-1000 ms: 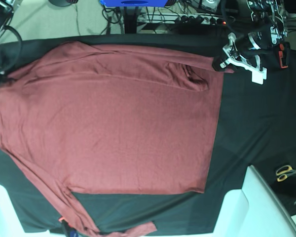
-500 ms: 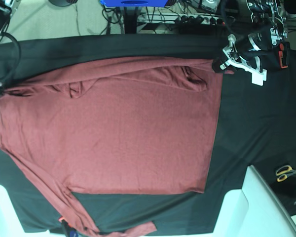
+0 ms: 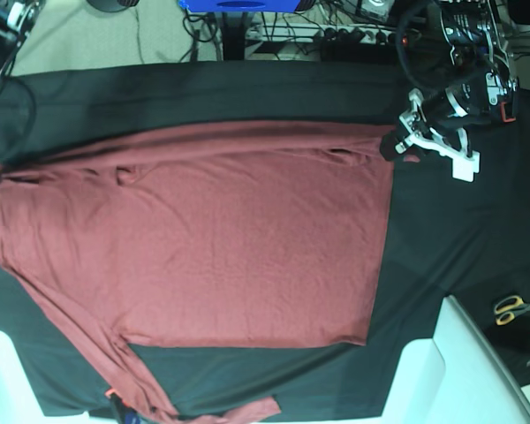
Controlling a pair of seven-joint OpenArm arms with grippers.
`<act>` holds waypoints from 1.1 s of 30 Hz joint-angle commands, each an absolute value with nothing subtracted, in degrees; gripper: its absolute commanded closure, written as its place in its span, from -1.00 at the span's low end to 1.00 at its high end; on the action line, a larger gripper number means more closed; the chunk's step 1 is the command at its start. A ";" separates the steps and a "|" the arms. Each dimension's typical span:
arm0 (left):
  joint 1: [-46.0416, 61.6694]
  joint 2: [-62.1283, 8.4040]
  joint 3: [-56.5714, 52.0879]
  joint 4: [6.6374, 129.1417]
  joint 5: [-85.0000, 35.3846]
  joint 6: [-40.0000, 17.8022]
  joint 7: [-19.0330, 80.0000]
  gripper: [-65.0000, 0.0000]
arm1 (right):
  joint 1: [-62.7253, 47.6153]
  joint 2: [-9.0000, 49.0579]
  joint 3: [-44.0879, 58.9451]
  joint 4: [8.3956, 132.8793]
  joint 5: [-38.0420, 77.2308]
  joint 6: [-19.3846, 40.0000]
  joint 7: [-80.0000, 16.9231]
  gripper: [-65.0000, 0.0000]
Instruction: Fold the T-shirt properly
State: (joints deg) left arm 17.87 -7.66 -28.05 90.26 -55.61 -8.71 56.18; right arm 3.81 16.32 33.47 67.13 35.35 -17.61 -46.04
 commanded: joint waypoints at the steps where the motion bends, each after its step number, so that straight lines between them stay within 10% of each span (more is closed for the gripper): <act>1: 17.45 -8.22 -28.26 91.03 -56.22 -8.40 55.69 1.00 | 4.88 17.71 33.71 66.95 35.03 -17.45 -45.23 0.98; 33: 13.14 -8.66 -28.26 87.43 -55.96 -8.04 55.69 1.00 | 10.86 19.21 23.16 60.70 34.95 -17.36 -44.79 0.98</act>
